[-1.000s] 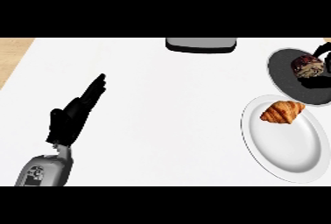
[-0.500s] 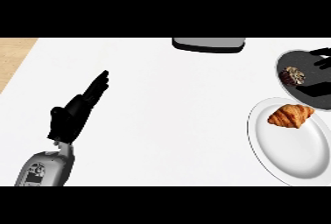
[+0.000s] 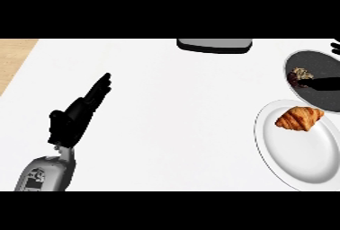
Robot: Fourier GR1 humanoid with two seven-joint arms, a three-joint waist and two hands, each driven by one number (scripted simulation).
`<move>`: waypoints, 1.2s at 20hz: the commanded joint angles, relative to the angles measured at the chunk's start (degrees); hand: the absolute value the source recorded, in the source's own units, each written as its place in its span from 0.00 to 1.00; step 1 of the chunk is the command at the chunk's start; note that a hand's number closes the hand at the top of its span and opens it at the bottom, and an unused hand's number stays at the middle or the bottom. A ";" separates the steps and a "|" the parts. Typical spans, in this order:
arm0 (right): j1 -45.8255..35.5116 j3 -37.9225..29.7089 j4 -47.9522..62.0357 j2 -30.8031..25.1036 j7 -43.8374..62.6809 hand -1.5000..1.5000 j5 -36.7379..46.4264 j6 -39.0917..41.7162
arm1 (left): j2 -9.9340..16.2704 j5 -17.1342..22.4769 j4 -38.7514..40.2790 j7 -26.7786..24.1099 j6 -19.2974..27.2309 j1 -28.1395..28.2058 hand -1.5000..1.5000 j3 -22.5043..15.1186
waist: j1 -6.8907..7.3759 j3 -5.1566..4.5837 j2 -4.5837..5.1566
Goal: Pick the cupcake from the plate and place it in the pan
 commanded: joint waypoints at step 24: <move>18.72 -10.08 -1.13 -8.58 -22.84 0.00 -11.14 34.84 | -0.71 -1.17 0.76 -0.87 1.42 1.49 0.50 0.83 | -2.97 -0.10 -1.13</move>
